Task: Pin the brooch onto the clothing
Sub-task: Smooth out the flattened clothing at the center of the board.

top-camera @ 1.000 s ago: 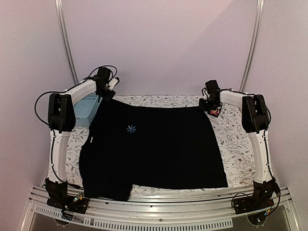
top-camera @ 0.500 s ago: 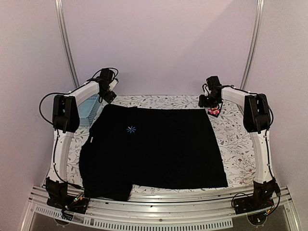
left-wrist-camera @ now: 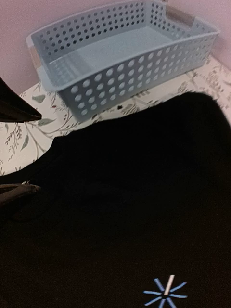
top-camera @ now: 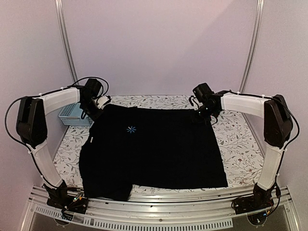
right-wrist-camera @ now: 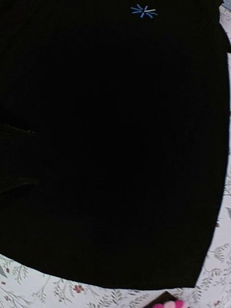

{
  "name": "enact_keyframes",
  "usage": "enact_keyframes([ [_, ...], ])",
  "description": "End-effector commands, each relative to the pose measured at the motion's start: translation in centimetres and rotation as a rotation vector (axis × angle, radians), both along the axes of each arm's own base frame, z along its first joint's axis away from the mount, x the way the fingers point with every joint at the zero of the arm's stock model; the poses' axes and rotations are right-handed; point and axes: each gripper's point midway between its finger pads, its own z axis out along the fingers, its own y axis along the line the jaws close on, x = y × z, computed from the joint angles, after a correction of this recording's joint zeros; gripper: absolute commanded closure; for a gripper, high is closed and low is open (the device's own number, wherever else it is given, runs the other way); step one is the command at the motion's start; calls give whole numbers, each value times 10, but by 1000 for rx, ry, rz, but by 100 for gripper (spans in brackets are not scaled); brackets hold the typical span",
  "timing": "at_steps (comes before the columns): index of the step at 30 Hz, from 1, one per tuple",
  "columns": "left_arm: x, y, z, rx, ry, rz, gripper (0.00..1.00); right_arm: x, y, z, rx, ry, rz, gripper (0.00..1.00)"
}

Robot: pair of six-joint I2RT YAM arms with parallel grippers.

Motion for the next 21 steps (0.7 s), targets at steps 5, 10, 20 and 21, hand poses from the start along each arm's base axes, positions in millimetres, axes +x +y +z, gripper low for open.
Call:
enact_keyframes([
  [5, -107, 8, -90, 41, 269, -79, 59, -119, -12, -74, -52, 237, -78, 90],
  [10, -113, 26, -116, 131, 257, -59, 59, -150, -55, -113, -169, 303, -202, 96],
  [20, -120, 19, -114, 79, 258, -67, 58, -178, -110, -110, -302, 333, -350, 100],
  [21, -120, 17, -111, 63, 256, -73, 57, -176, -111, -107, -289, 329, -352, 100],
])
